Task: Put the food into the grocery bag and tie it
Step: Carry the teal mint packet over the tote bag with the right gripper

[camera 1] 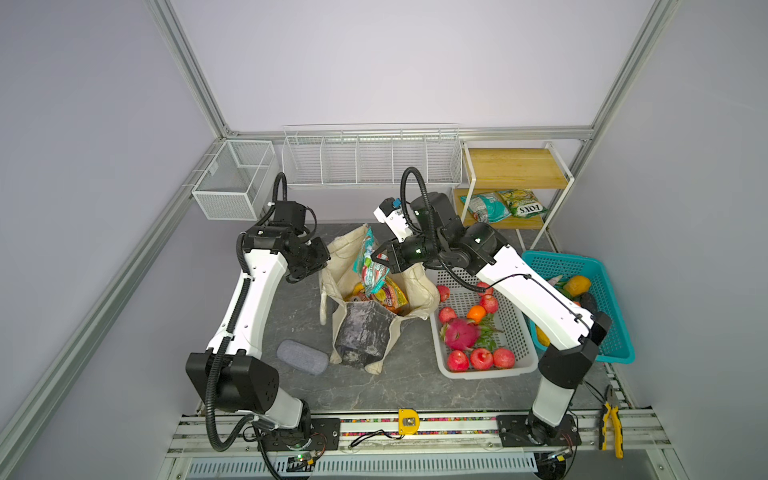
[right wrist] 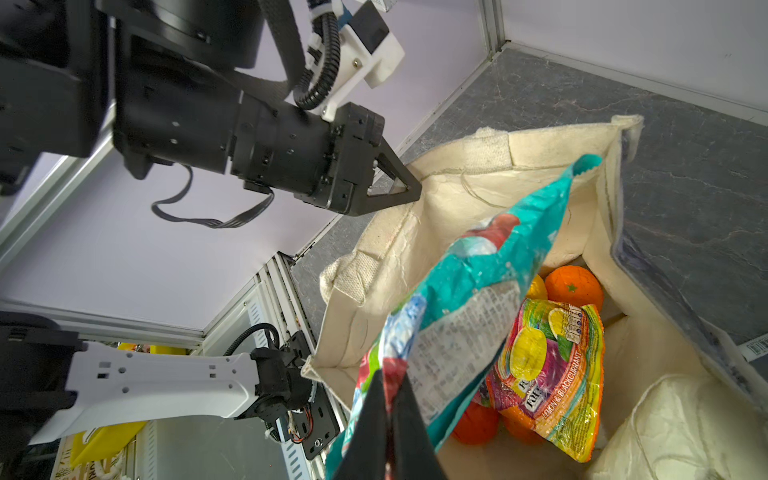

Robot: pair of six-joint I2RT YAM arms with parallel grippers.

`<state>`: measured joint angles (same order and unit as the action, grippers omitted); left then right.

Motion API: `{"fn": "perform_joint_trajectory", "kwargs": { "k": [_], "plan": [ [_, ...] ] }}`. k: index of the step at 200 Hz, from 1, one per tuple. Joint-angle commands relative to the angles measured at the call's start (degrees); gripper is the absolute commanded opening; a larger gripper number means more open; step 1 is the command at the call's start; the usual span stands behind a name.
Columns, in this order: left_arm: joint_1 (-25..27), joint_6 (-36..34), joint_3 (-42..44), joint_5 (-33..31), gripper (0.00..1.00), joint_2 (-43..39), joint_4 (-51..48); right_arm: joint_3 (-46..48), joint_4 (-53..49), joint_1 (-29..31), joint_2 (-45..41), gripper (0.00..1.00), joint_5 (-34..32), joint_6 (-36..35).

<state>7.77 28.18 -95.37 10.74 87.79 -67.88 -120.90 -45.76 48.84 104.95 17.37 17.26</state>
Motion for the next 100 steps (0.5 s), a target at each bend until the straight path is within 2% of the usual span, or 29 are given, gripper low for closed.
{"fn": "perform_joint_trajectory", "kwargs": {
  "k": [1,100],
  "plan": [
    [-0.30,-0.15,-1.13,0.07,0.00,-1.62,-1.79,0.66,1.42,-0.22,0.03,0.07,-0.90,-3.46],
    [-0.30,0.12,-0.72,0.07,0.00,-2.39,-2.66,0.32,-0.72,-1.47,4.81,0.07,-4.56,-8.67]
  ]
}}
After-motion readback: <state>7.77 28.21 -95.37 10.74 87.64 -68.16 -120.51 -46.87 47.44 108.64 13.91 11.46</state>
